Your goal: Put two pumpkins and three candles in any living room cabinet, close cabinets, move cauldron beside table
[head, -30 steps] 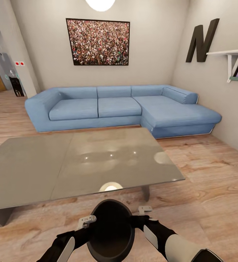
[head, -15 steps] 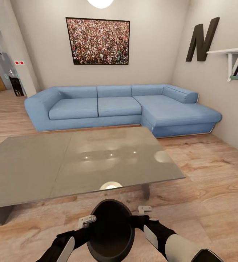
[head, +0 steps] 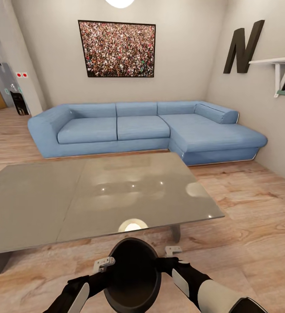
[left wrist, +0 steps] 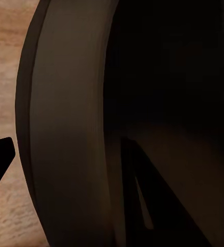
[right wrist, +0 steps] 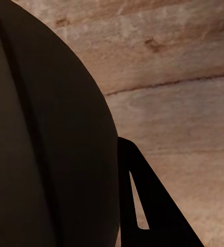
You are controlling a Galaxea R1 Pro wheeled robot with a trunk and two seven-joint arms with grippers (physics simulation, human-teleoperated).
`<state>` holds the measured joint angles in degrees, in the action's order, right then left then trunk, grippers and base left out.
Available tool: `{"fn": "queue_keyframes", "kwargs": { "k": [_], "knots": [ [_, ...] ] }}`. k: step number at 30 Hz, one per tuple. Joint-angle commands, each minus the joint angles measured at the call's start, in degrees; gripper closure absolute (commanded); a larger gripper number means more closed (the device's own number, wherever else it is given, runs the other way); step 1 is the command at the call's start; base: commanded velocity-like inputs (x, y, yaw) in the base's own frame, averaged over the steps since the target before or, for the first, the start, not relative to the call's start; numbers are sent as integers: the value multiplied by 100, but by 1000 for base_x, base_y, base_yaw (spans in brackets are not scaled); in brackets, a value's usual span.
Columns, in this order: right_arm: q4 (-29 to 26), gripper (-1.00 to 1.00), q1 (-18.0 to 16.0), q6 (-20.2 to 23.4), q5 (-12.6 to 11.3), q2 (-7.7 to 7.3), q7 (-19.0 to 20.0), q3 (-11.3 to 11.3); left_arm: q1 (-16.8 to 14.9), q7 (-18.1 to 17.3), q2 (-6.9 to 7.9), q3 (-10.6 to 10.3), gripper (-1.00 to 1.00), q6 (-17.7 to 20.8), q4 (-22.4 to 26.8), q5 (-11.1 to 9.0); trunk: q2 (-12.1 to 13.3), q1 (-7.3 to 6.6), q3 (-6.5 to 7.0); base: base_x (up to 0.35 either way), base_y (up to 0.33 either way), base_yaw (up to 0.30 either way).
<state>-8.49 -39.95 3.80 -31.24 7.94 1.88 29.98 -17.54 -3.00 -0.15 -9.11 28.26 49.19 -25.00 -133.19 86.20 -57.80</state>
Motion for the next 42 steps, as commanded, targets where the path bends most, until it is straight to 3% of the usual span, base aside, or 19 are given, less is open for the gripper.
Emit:
{"fn": "queue_keyframes", "kwargs": {
  "k": [1,28,42],
  "knots": [
    [-4,100,-4,18,-13,-3,-3,-1,-4,19,1,5,100,24,12,-14,-2,-2,-4,3,0,0],
    [-4,100,-4,20,-13,-3,-3,-4,-4,19,-3,5,100,22,12,-14,-1005,547,-453,0,0,0],
    [-4,100,-4,16,-11,-3,-3,-1,-2,19,-2,3,100,22,12,-14,-1021,578,-719,0,0,0]
  ]
}}
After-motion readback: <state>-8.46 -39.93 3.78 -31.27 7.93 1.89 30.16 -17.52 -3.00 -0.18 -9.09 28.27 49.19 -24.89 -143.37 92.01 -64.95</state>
